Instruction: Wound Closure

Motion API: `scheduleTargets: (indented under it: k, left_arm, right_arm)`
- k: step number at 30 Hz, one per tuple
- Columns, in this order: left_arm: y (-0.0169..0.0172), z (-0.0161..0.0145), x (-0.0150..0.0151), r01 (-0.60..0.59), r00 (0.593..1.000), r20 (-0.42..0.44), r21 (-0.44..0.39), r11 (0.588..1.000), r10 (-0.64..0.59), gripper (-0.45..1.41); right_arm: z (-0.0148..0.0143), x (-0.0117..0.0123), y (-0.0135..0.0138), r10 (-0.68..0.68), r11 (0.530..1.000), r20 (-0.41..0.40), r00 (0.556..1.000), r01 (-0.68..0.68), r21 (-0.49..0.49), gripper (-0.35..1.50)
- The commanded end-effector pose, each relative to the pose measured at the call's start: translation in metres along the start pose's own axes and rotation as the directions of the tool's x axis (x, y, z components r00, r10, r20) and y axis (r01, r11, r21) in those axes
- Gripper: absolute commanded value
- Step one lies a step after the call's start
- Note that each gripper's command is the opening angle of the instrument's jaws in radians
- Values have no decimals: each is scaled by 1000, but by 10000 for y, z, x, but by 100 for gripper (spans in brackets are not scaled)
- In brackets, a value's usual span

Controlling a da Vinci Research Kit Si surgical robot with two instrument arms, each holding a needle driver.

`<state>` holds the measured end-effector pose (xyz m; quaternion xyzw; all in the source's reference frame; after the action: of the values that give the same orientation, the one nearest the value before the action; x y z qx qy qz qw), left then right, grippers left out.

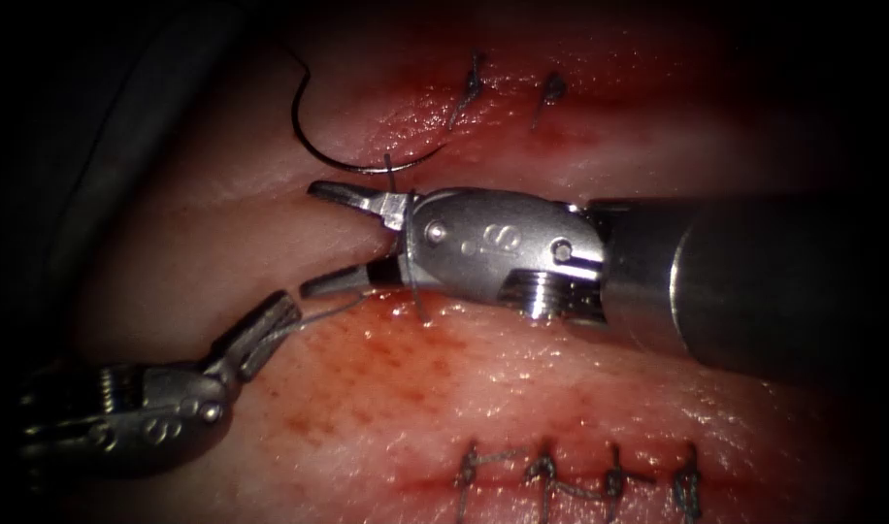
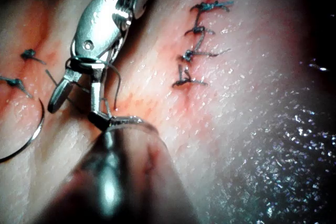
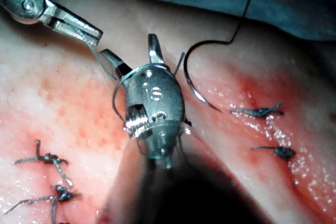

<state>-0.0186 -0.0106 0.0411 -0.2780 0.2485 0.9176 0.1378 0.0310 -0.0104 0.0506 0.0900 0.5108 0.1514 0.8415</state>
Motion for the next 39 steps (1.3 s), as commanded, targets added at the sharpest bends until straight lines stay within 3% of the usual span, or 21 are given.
scheduleTargets:
  k: [1, 12, 23, 27, 35, 39]
  left_arm:
    - [1, 8, 2, -17, 1000, -3, -8, 1000, 17, -45]
    - [-23, 33, 13, -126, 992, -6, -61, 990, 126, -45]
    - [-30, 78, -2, -170, 985, -48, -191, 967, 163, -45]
    - [-33, 93, -14, -169, 985, -54, -202, 965, 162, -45]
    - [-25, 118, -36, -134, 991, -46, -202, 970, 127, -45]
    - [-15, 123, -38, -114, 993, -45, -202, 973, 107, -45]
  right_arm:
    - [11, -6, -5, 1, 999, -6, 1000, -1, 35, 116]
    - [10, -16, 0, 91, 963, -47, 995, -76, 259, 99]
    - [7, -37, -7, 234, 838, -94, 968, -151, 525, 94]
    - [1, -41, -9, 266, 791, -129, 955, -140, 595, 52]
    - [-10, -35, -10, 337, 784, -233, 912, -135, 606, 47]
    - [-11, -30, -3, 397, 786, -316, 861, -142, 601, 44]
